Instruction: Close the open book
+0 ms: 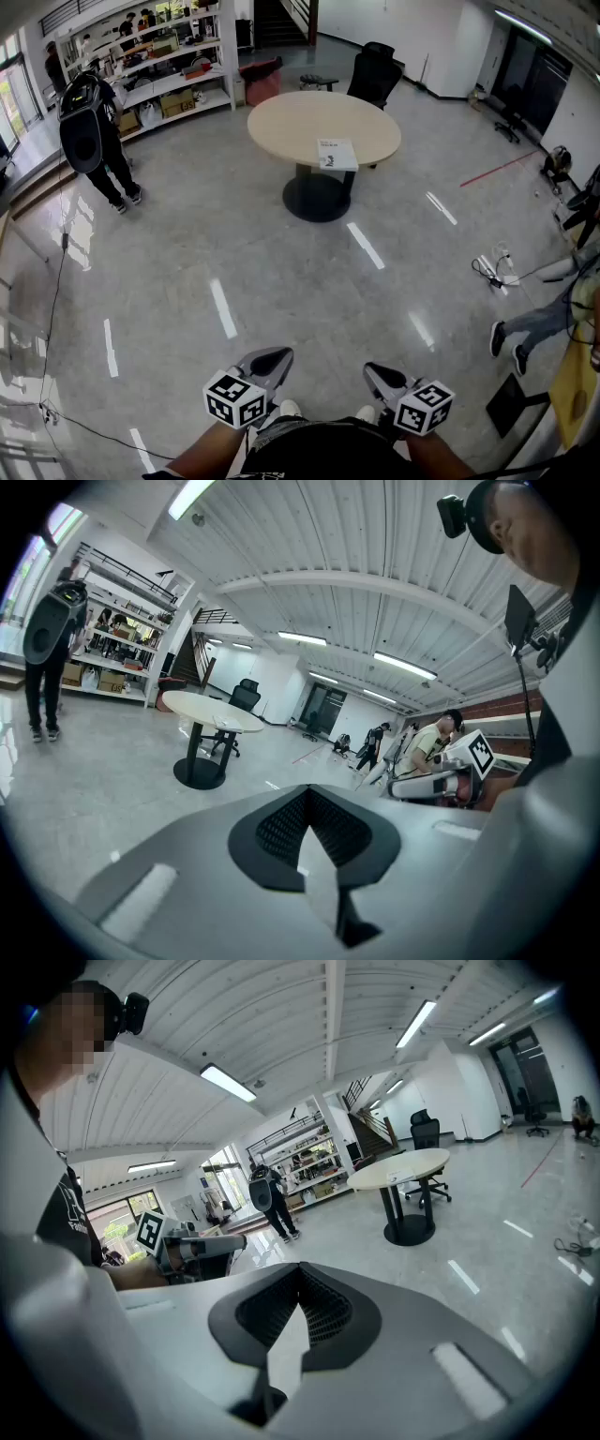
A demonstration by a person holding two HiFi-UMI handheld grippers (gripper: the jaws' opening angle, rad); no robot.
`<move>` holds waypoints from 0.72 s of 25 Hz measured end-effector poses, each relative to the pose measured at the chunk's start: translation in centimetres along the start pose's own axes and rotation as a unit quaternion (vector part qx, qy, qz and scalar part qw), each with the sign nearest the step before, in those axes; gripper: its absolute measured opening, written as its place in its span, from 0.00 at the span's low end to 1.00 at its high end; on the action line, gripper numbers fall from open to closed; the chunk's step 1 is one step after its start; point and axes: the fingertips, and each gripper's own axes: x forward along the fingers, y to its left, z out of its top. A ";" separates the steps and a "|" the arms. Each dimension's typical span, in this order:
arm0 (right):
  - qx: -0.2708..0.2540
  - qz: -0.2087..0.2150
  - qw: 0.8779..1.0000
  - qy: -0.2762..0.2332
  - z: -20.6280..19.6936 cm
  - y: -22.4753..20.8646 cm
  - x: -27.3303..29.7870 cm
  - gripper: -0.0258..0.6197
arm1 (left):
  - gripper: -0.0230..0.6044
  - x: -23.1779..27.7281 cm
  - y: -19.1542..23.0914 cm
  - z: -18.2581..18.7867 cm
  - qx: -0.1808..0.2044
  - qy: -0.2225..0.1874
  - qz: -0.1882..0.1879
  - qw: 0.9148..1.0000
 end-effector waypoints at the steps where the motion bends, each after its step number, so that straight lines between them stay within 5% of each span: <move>1: -0.007 0.000 1.000 -0.003 0.5 0.4 0.4 0.05 | 0.05 -0.1 0.2 0.0 0.004 0.003 -0.004 1.000; 7: -0.046 -0.007 0.999 -0.006 1.7 1.8 0.8 0.05 | 0.05 -0.4 1.2 -0.2 0.000 0.002 -0.013 1.000; 18: -0.015 -0.027 1.000 -0.006 1.5 -0.6 0.4 0.05 | 0.05 3.1 -1.4 0.6 -0.007 0.022 -0.069 0.997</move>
